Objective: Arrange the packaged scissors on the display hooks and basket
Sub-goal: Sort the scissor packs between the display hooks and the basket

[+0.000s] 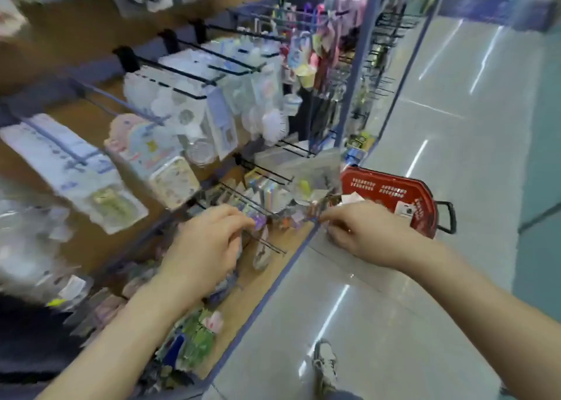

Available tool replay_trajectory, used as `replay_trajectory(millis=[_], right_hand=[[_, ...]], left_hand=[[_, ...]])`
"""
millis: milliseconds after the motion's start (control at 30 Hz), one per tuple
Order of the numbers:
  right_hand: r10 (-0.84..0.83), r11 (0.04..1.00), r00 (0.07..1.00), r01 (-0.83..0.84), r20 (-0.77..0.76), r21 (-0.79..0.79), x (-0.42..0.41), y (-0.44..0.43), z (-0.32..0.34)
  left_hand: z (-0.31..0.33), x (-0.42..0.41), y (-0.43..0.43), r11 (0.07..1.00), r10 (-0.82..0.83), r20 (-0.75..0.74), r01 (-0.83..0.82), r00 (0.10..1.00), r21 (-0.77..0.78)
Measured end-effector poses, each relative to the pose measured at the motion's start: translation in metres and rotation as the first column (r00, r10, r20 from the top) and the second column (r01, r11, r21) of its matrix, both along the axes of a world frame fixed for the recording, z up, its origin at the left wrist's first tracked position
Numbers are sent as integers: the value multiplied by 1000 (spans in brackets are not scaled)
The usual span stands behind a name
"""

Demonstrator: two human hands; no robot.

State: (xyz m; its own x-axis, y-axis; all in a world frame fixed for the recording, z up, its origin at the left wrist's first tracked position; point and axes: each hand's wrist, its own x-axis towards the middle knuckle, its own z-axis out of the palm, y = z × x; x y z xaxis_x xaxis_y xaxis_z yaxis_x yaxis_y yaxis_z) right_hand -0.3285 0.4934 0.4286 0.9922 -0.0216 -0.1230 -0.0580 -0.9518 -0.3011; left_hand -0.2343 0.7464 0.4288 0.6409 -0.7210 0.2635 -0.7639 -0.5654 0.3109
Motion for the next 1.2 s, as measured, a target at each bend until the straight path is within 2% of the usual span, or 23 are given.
replay_trajectory(millis=[100, 233, 400, 600, 800, 1000, 1200], right_hand=[[-237, 969, 971, 239, -45, 58, -44, -66, -49], [-518, 836, 848, 529, -111, 144, -95, -152, -111], [-708, 669, 677, 734, -204, 115, -128, -242, -176], [-785, 546, 570, 822, -244, 163, -104, -327, -224], [-801, 467, 534, 840, -270, 275, -36, -393, -277], [-812, 363, 448, 890, -374, 277, 59, -469, -376], [-808, 160, 290, 946, -513, 282, 121, -533, -502]], left_hand=[[-43, 8, -59, 994, 15, -85, -6, 996, 112], [-106, 21, -153, 980, -6, -160, 37, 987, 194], [-179, 34, -270, 960, -42, -201, 96, 979, 263], [-238, 61, -385, 940, -41, -279, 132, 959, 314], [-316, 117, -468, 933, 113, -460, 64, 881, 353], [-434, 178, -567, 909, 170, -577, 100, 799, 406], [-563, 224, -636, 867, 287, -644, 94, 709, 489]])
